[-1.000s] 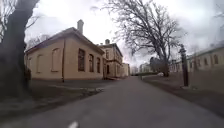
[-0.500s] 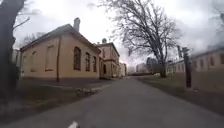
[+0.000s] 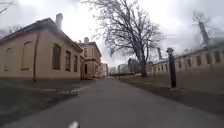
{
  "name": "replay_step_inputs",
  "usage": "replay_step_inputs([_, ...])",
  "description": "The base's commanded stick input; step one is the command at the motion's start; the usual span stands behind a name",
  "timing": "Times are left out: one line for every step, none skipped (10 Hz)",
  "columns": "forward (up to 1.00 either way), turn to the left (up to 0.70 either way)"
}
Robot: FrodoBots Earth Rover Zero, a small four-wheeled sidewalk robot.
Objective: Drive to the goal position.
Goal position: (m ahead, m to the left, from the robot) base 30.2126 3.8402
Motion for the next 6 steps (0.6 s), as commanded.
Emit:
replay_step_inputs([0.70,-0.35])
replay_step_inputs([0.70,-0.30])
replay_step_inputs([0.70,-0.01])
replay_step_inputs([0.70,0.01])
replay_step_inputs([0.70,0.14])
replay_step_inputs([0.70,0.34])
